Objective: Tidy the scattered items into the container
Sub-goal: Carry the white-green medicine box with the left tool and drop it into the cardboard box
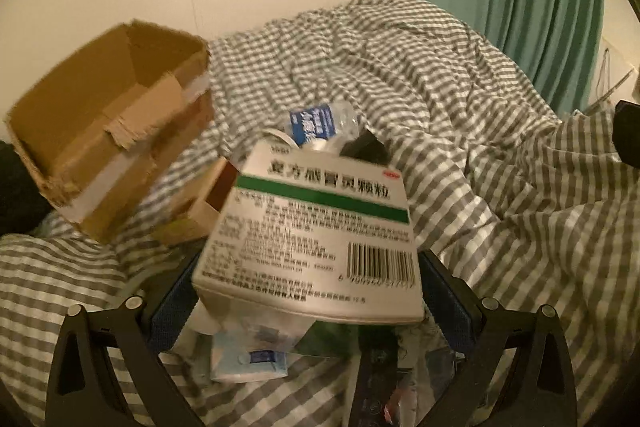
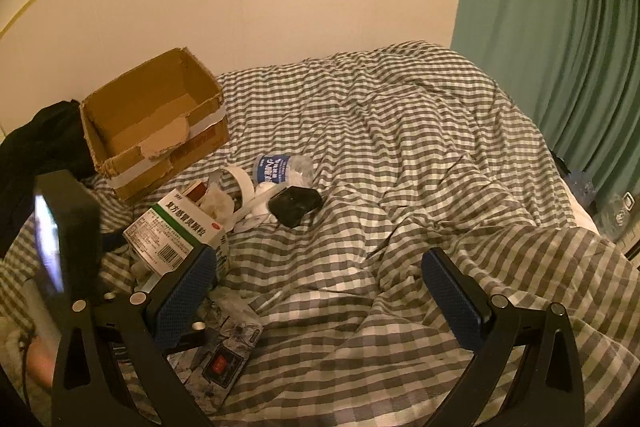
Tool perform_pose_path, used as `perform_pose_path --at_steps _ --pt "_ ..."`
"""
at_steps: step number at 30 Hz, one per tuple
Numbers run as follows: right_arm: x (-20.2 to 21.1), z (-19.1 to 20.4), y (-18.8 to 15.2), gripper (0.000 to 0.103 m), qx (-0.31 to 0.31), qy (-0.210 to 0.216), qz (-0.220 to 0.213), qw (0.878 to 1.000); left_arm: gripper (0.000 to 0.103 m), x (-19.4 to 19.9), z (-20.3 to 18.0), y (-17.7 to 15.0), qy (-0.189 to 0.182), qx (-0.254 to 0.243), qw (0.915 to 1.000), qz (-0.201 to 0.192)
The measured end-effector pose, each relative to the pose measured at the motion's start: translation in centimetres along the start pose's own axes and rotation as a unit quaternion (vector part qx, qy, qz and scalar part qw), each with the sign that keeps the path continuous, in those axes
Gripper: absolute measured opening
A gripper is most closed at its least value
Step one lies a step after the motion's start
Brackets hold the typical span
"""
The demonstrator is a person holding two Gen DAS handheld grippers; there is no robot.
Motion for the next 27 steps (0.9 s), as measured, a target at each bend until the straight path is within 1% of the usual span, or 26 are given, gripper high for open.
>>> perform_pose_path --at_steps 1,3,5,6,7,9,11,13,15,18,21,22,24,25,26,27 --pt "-0.1 0.2 0.0 0.103 0.003 0.004 0.002 1.000 0.083 0.3 0.2 -0.1 -0.003 0.002 1.0000 -0.005" --pt "-0.4 0.4 -0.1 0.103 0.006 0.009 0.009 1.000 0.082 1.0 0.9 0.1 0.005 0.010 0.9999 -0.001" --pt "-0.5 0.5 -0.3 0.103 0.005 0.014 0.014 1.000 0.082 2.8 1.8 0.3 -0.004 0.030 0.9993 -0.021" --pt "-0.6 0.6 -0.4 0.103 0.005 0.017 0.016 1.000 0.082 4.4 2.6 0.3 -0.019 0.053 0.9977 -0.036" --pt "-0.6 0.7 -0.6 0.103 0.007 0.023 0.018 1.000 0.082 5.4 3.2 0.1 -0.028 0.070 0.9963 -0.041" --pt "-0.9 1.2 -0.9 0.103 0.015 0.039 0.028 0.999 0.082 7.3 4.7 -0.3 -0.029 0.103 0.9932 -0.045" --pt "-1.9 2.6 -1.6 0.103 0.032 0.073 0.063 0.995 0.082 8.9 6.2 -1.0 -0.010 0.124 0.9910 -0.049" --pt "-3.0 4.1 -2.5 0.103 0.050 0.098 0.096 0.989 0.082 10.0 7.5 -1.8 0.019 0.134 0.9895 -0.051" --pt "-3.9 5.6 -3.4 0.103 0.070 0.121 0.117 0.983 0.082 10.4 8.4 -2.9 0.036 0.147 0.9874 -0.045" --pt "-6.2 6.9 -4.7 0.103 0.072 0.138 0.161 0.975 0.082 10.4 9.2 -4.0 0.034 0.169 0.9842 -0.038" --pt "-8.5 6.6 -6.0 0.103 0.035 0.161 0.217 0.962 0.082 10.1 9.8 -4.2 0.035 0.181 0.9823 -0.033" --pt "-9.6 6.4 -6.7 0.103 0.018 0.172 0.243 0.955 0.082 10.1 9.9 -4.2 0.035 0.182 0.9821 -0.033" --pt "-10.9 6.1 -7.5 0.103 0.002 0.174 0.268 0.947 0.082 9.7 9.9 -4.0 0.035 0.184 0.9818 -0.032" --pt "-11.0 6.3 -7.7 0.103 0.005 0.175 0.271 0.947 0.082 9.7 10.0 -4.1 0.034 0.184 0.9818 -0.031" --pt "-10.9 6.5 -7.7 0.097 0.008 0.176 0.269 0.947 0.082 9.7 10.1 -4.3 0.034 0.184 0.9819 -0.030" --pt "-10.6 6.9 -7.6 0.083 0.014 0.186 0.268 0.945 0.082 9.5 10.1 -4.3 0.035 0.182 0.9822 -0.028"
Point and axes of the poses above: each gripper's, at about its wrist camera, not at the fingertips, and x roughly against the way its jaws point, z to its left, y to its top, the point moved 8 cm from there along -x, roughly the way its jaws point, and after that the axes turned 14 degrees about z, right-handed, at the moved point
